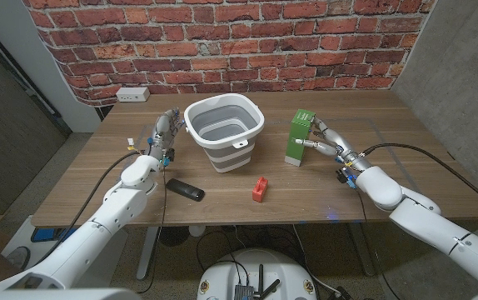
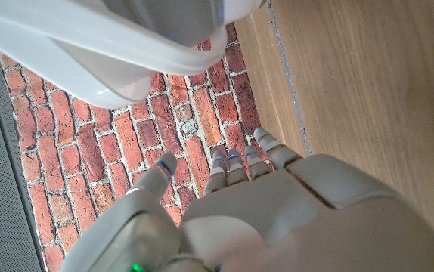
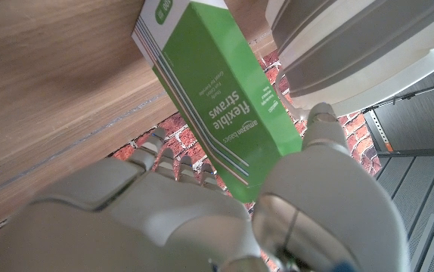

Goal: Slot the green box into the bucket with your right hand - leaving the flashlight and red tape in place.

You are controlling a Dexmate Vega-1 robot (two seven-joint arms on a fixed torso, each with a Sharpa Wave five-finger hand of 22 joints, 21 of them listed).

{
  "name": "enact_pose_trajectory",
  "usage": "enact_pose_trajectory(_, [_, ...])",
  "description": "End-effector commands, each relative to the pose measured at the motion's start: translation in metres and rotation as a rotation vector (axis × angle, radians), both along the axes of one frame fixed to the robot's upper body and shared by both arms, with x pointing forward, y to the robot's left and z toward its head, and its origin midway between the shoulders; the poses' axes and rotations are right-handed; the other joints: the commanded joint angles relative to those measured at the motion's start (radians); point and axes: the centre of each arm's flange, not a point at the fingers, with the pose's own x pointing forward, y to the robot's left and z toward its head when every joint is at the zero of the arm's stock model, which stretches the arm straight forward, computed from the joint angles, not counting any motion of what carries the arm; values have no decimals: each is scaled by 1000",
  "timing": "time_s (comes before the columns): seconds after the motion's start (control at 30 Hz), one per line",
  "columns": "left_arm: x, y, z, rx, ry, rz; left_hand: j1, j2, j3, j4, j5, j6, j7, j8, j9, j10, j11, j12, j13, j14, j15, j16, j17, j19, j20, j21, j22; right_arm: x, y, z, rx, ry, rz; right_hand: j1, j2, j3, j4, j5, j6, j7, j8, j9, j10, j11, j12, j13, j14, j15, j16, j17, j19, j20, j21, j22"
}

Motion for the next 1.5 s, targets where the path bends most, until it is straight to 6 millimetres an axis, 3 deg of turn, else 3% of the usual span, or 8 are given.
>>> enact_pose_trajectory(0.03, [0, -1, -3, -1, 6, -4, -10, 65, 6, 2, 1, 17, 1, 8, 2, 12, -3, 4, 1, 6, -4, -3, 2, 5, -41, 6, 5, 7, 3, 1, 19, -12, 17, 37, 1, 16, -4, -8, -305, 3, 8, 3, -114, 2, 15, 7, -75, -6, 14, 4, 24, -4, 6, 3])
enact_pose_trajectory(0.33, [1, -3, -6, -6, 12, -11, -12, 64, 8, 2, 1, 23, 1, 9, 2, 17, -3, 5, 1, 8, -4, -3, 2, 4, -40, 6, 5, 10, 3, 1, 45, -14, 29, 116, -2, 45, -11, -37, -271, 11, 22, 7, -37, -16, 46, 19, 5, -37, 43, 10, 94, -21, 15, 3])
enact_pose_trajectory(0.67, [2, -3, -8, -9, 23, -14, -15, 63, 11, 2, 1, 23, 1, 7, 2, 21, -2, 5, 1, 9, -3, -3, 2, 5, -36, 6, 5, 14, 10, 2, 41, -17, 54, 192, -17, 68, -4, -75, -208, 8, 45, 15, 83, -79, 92, 42, 117, -99, 83, 18, 173, -53, 16, 4])
enact_pose_trajectory(0.83, [4, -3, -8, -6, 27, -16, -16, 63, 12, 2, 1, 25, 2, 7, 2, 22, -2, 4, 1, 10, -2, -3, 2, 4, -36, 6, 5, 14, 10, 2, 50, -23, 58, 210, -12, 76, 2, -96, -148, 20, 70, 22, 143, -107, 115, 58, 169, -131, 107, 27, 200, -65, 12, 4])
enact_pose_trajectory(1.07, [6, -3, -8, -6, 32, -21, -18, 62, 14, 2, 1, 26, 2, 7, 2, 23, -2, 4, 2, 13, -4, -2, 2, 6, -31, 6, 5, 14, 11, 2, 72, -40, 59, 227, -7, 84, 6, -117, -61, 60, 111, 36, 209, -139, 142, 81, 232, -171, 135, 38, 228, -79, 8, 4])
enact_pose_trajectory(1.23, [6, -3, -8, -3, 34, -25, -20, 62, 15, 2, 1, 27, 1, 6, 3, 24, -2, 3, 2, 14, -4, -2, 2, 6, -29, 6, 5, 14, 12, 2, 78, -48, 58, 245, -1, 92, 5, -132, 21, 67, 149, 48, 270, -164, 170, 103, 284, -202, 157, 47, 263, -99, 8, 4])
enact_pose_trajectory(1.27, [6, -3, -8, -2, 35, -25, -20, 62, 15, 2, 1, 26, 1, 6, 3, 24, -1, 3, 2, 14, -3, -2, 2, 6, -28, 6, 5, 14, 12, 2, 75, -49, 60, 250, 0, 94, 5, -136, 53, 58, 164, 52, 288, -171, 178, 109, 301, -209, 164, 50, 272, -99, 7, 3])
enact_pose_trajectory(1.5, [7, -3, -10, -2, 41, -27, -22, 61, 17, 2, 1, 26, 1, 5, 3, 27, -2, 3, 2, 14, -2, -3, 2, 6, -19, 6, 6, 14, 12, 1, 89, -49, 69, 266, 8, 100, 6, -144, 132, 67, 201, 64, 363, -184, 217, 133, 361, -231, 191, 60, 311, -113, 8, 3])
